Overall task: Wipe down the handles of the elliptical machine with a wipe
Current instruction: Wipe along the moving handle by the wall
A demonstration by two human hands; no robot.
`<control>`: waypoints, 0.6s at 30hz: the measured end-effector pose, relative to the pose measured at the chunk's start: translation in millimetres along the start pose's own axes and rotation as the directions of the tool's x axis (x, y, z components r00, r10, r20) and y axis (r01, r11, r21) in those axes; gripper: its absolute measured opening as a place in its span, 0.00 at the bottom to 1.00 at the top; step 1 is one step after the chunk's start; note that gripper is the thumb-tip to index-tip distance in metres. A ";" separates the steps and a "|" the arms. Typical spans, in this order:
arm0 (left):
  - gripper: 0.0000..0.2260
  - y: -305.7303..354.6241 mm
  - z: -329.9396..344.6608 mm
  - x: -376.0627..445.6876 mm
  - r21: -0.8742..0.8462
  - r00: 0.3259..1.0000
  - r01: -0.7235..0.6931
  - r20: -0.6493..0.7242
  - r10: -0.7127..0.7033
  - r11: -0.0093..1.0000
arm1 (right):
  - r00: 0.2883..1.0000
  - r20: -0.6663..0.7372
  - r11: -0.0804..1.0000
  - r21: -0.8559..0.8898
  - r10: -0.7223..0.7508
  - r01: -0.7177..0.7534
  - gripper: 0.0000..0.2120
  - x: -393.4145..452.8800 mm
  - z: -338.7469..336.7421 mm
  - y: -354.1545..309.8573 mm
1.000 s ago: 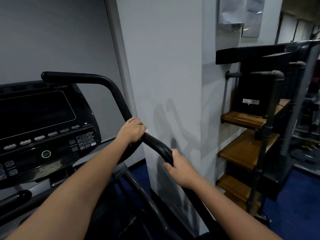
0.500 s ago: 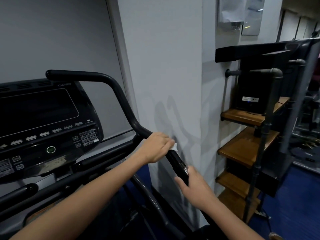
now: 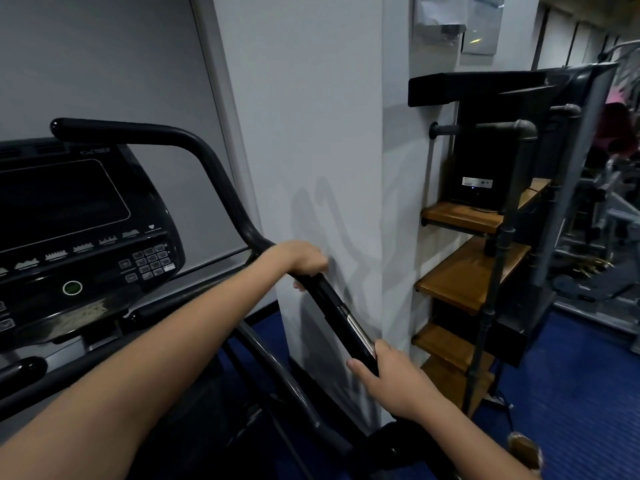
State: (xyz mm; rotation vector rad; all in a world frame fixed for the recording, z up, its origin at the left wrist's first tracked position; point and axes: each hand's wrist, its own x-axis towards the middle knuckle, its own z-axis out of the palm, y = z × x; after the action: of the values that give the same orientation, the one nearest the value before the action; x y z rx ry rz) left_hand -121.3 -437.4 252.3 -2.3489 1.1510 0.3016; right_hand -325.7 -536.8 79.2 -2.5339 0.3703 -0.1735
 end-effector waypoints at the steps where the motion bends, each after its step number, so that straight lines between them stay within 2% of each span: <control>1: 0.17 12.9 8.2 -2.5 0.083 0.990 -0.005 -0.140 0.017 0.997 | 1.000 0.003 1.000 0.014 0.005 -0.005 0.23 -1.2 0.6 -0.6; 3: 0.21 33.5 32.5 -9.1 0.083 0.871 0.010 -0.491 0.032 0.997 | 1.000 -0.001 0.999 0.053 0.012 -0.012 0.22 -3.3 0.1 -2.4; 4: 0.21 36.4 48.1 -11.3 0.068 0.765 -0.010 -0.642 0.051 0.998 | 1.000 0.000 0.998 0.066 0.012 -0.012 0.22 -4.0 -0.2 -3.3; 5: 0.20 35.1 62.4 -16.2 0.080 0.671 -0.065 -0.734 0.103 0.995 | 1.000 0.003 0.997 0.074 0.009 -0.009 0.21 -4.4 -0.5 -3.4; 6: 0.18 29.1 76.5 -17.1 0.084 0.591 -0.156 -0.791 0.161 0.984 | 1.000 0.007 0.996 0.085 0.006 -0.007 0.20 -4.4 -0.4 -3.1; 7: 0.16 22.7 85.5 -17.9 0.072 0.539 -0.230 -0.821 0.188 0.971 | 1.000 0.012 0.995 0.100 0.005 -0.006 0.20 -4.1 0.0 -2.4; 9: 0.15 11.8 87.7 -20.2 0.062 0.507 -0.272 -0.839 0.198 0.960 | 1.000 0.019 0.991 0.137 -0.005 0.003 0.19 -2.4 0.7 -2.3; 11: 0.18 -7.4 77.5 -15.6 -0.069 0.532 -0.263 -0.842 0.085 0.962 | 0.999 0.033 0.982 0.187 -0.014 0.007 0.17 0.4 0.2 -3.4; 13: 0.22 -38.5 68.2 -8.2 -0.257 0.677 -0.121 -0.728 -0.110 0.959 | 0.998 0.055 0.968 0.251 -0.016 0.002 0.16 1.8 0.0 -3.9; 16: 0.29 -63.2 56.2 4.2 -0.320 0.862 0.038 -0.468 -0.193 0.947 | 0.998 0.065 0.962 0.271 -0.028 0.010 0.17 3.8 1.1 -0.4; 17: 0.27 -61.1 49.5 4.3 -0.385 0.885 0.098 -0.387 -0.257 0.918 | 0.997 0.067 0.964 0.267 -0.029 0.010 0.18 4.5 1.6 0.9; 18: 0.22 -57.1 45.9 8.4 -0.375 0.877 0.124 -0.391 -0.278 0.919 | 0.997 0.072 0.965 0.261 -0.029 0.010 0.19 4.8 1.8 1.9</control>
State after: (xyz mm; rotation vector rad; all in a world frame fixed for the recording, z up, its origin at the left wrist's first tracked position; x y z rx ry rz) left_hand -70.2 -389.4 229.4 -2.9250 1.0924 -0.1304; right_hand -321.1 -538.9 76.9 -2.2772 0.2734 -0.1251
